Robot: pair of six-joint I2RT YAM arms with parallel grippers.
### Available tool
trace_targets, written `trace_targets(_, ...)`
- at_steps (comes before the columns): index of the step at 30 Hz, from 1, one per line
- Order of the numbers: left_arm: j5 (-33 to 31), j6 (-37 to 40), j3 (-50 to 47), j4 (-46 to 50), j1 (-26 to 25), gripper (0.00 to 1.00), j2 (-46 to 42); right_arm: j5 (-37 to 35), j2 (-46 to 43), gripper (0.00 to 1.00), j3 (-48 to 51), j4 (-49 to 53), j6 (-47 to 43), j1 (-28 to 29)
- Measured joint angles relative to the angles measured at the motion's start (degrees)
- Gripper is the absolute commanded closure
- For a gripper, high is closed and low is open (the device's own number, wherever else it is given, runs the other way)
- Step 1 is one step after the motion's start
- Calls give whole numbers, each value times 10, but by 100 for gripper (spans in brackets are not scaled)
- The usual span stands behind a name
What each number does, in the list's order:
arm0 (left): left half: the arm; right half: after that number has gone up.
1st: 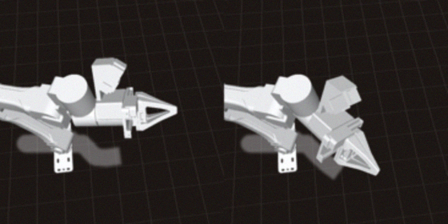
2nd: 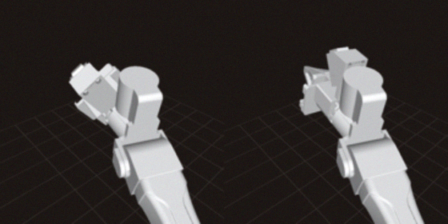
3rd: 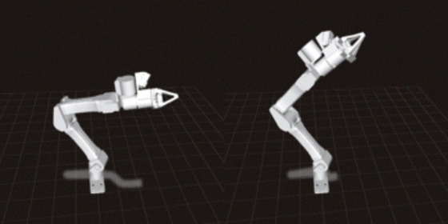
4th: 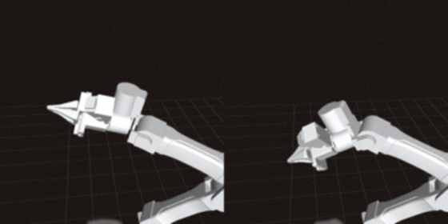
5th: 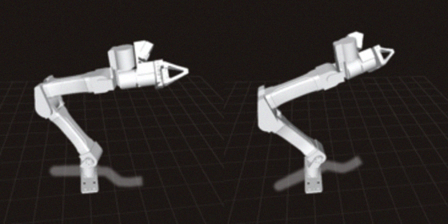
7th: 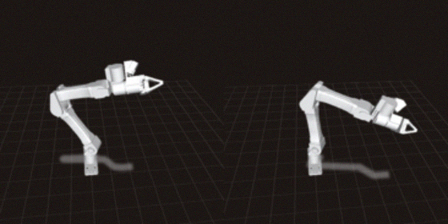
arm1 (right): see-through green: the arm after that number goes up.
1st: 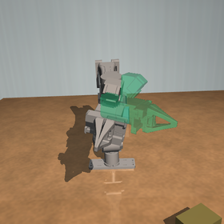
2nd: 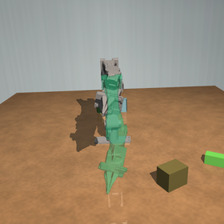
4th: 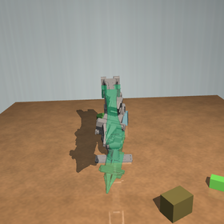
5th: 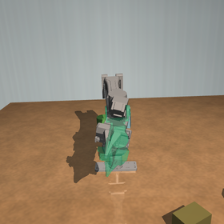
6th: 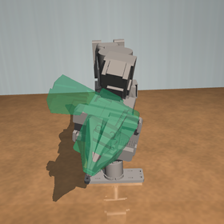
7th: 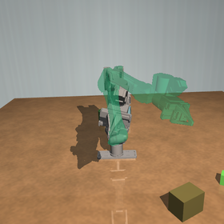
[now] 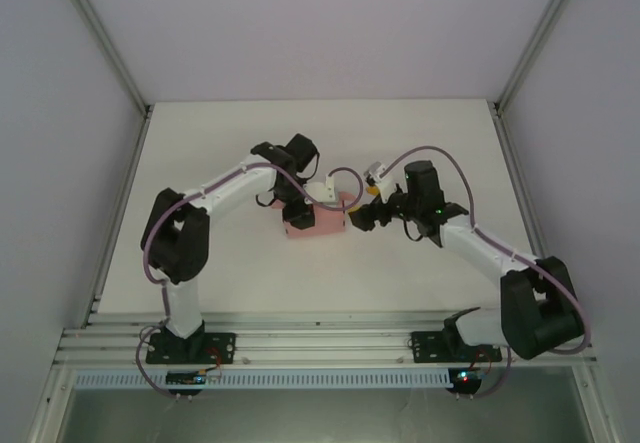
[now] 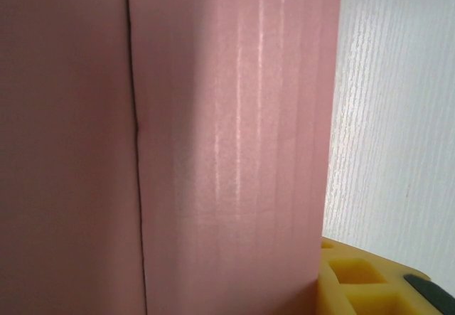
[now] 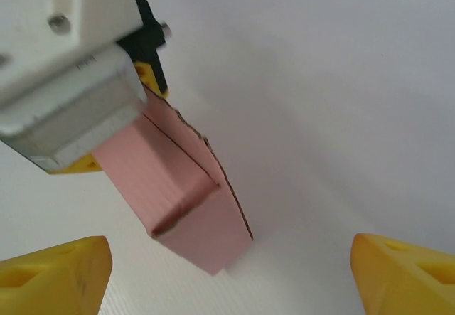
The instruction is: Assemble paper box
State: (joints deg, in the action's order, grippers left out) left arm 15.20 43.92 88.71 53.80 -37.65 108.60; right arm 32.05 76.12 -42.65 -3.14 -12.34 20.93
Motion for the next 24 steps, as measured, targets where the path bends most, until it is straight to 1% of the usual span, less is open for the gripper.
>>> trace_targets(1,-1,0,2,1,0,59,5,5,8,21,-7,-1,-2,0)
trace_targets(4,-2,0,5,2,-1,57,18,10,28,25,-26,-1,-4,0)
trace_targets(7,-2,0,7,0,-2,53,19,13,47,27,-50,5,-7,1)
trace_targets(14,0,0,3,-12,-4,49,18,43,84,38,-73,17,-12,1)
trace_targets(15,0,0,0,-14,-4,49,17,45,90,41,-75,18,-13,1)
trace_targets(17,0,0,0,-16,-4,49,17,47,99,55,-80,23,-14,1)
trace_targets(19,0,0,-1,-18,-4,49,17,48,102,58,-83,29,-18,1)
trace_targets(20,0,0,-2,-19,-4,49,17,48,102,62,-84,32,-20,1)
trace_targets(21,0,0,-2,-20,-4,49,17,48,102,70,-85,35,-22,1)
trace_targets(23,0,0,-3,-23,-4,49,17,45,102,82,-89,42,-20,2)
trace_targets(24,0,0,-3,-24,-4,49,17,41,102,85,-92,47,-21,2)
